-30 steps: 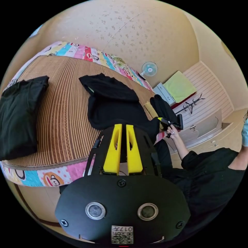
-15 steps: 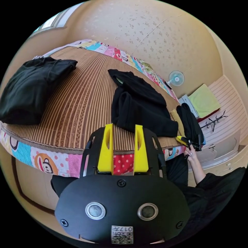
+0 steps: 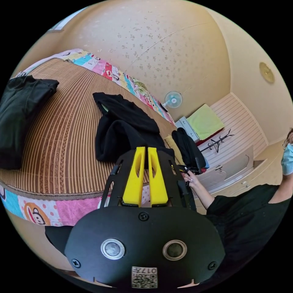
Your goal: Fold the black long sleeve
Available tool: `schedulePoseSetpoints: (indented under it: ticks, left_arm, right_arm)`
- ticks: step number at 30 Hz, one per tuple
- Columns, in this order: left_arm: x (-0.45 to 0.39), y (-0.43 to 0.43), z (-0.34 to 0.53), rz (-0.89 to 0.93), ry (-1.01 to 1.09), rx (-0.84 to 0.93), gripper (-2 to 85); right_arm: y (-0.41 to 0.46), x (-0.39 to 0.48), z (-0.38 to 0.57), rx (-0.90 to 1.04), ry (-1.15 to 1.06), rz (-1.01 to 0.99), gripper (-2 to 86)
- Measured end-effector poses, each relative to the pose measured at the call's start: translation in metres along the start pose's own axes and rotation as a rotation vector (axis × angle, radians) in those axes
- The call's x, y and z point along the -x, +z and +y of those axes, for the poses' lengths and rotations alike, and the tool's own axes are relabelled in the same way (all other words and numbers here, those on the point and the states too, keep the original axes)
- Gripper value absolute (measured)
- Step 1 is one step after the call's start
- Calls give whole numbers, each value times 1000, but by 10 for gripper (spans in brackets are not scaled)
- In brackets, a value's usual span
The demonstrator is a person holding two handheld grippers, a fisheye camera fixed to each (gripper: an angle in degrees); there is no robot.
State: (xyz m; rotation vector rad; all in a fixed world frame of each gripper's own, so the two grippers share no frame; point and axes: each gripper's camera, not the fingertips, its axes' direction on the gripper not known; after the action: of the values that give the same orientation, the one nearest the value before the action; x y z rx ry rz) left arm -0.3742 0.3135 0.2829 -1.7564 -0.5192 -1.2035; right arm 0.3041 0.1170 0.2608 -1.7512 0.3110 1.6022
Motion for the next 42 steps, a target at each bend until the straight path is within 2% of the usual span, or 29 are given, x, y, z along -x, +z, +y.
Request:
schedulePoseSetpoints:
  ticks: [3, 7, 13, 18, 23, 32, 39, 42]
  left_arm:
    - [0, 1, 6, -113, -37, 21, 14]
    - [8, 9, 17, -238, -85, 44, 76]
    - [-4, 5, 27, -370, -68, -57, 117]
    - [4, 30, 19, -310, -50, 25, 125]
    - [4, 51, 18, -286, -34, 95, 79]
    - [5, 15, 30, -88, -51, 8, 52]
    - [2, 9, 27, -69, -53, 0, 51]
    - [6, 13, 25, -59, -75, -5, 51]
  right_arm:
    - [-7, -7, 7, -31, 33, -27, 29]
    - [-12, -21, 13, -25, 65, -107, 16]
    - [-31, -21, 16, -71, 62, -91, 42]
    - [-35, -20, 8, -116, 79, -103, 73]
    - [-14, -4, -4, -46, 26, -119, 40]
    - [-7, 11, -7, -9, -36, -50, 9]
    - [-1, -20, 0, -52, 53, -151, 14]
    - [7, -19, 2, -63, 61, -122, 15]
